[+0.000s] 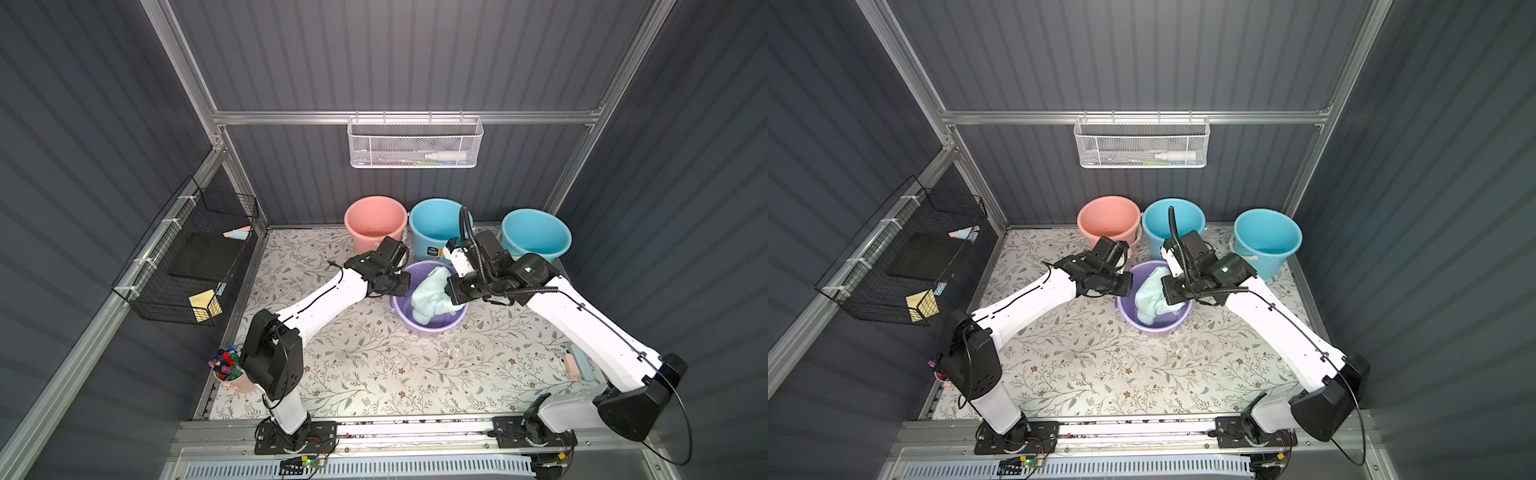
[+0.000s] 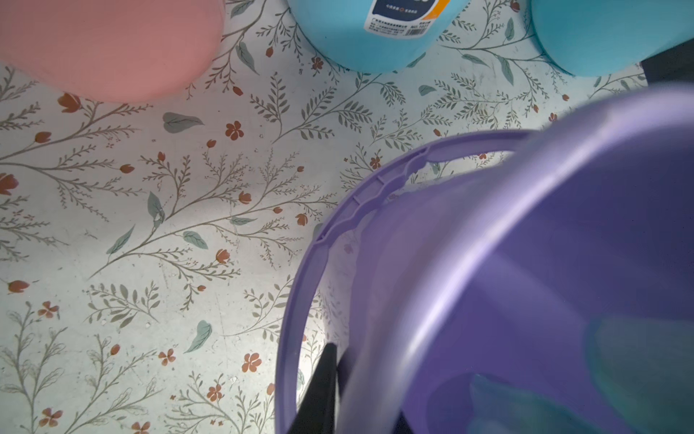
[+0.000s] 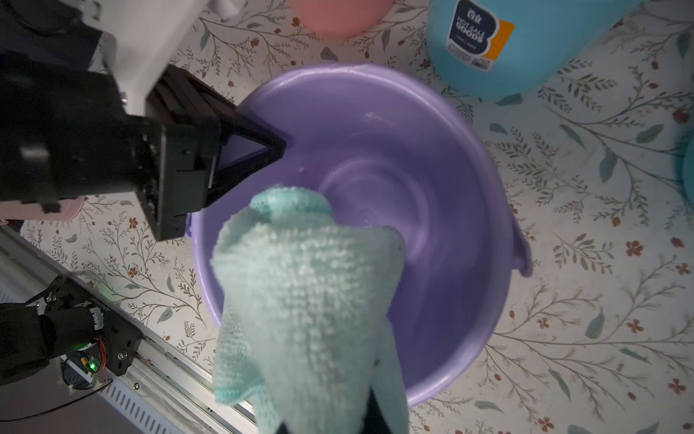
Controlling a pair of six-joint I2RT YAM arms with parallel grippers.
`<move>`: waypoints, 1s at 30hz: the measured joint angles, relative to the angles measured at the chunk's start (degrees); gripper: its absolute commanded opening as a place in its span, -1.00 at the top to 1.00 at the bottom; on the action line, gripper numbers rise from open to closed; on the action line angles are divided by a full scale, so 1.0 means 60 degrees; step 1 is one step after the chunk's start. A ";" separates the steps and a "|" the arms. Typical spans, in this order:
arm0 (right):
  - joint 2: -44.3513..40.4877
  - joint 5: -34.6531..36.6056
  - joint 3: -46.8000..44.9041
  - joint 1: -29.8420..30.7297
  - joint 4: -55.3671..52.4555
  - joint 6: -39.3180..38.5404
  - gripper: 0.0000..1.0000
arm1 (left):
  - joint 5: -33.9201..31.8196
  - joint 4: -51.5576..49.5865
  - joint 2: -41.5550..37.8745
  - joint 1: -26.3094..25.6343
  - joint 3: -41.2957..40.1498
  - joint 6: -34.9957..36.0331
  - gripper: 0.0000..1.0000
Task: Wipe the inside of the bucket with a cloth
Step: Wipe the dirt from the inside of the bucket.
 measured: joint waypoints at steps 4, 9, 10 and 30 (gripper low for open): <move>0.0346 -0.0029 -0.0124 -0.0127 0.0015 0.0146 1.00 | 0.0087 -0.0004 -0.0004 -0.0007 0.0062 0.0026 0.54; 0.0499 -0.0025 -0.0361 -0.0193 0.0007 0.0244 1.00 | 0.0113 -0.0022 -0.0004 -0.0007 0.0102 0.0026 0.74; 0.0521 -0.0025 -0.0393 -0.0197 0.0000 0.0244 1.00 | 0.0109 -0.0029 0.0000 -0.0007 0.0124 0.0029 0.81; 0.1479 -0.1020 -0.0911 -0.0215 0.1067 0.0597 1.00 | -0.0222 0.0776 -0.0863 -0.0149 -0.0036 -0.0561 1.00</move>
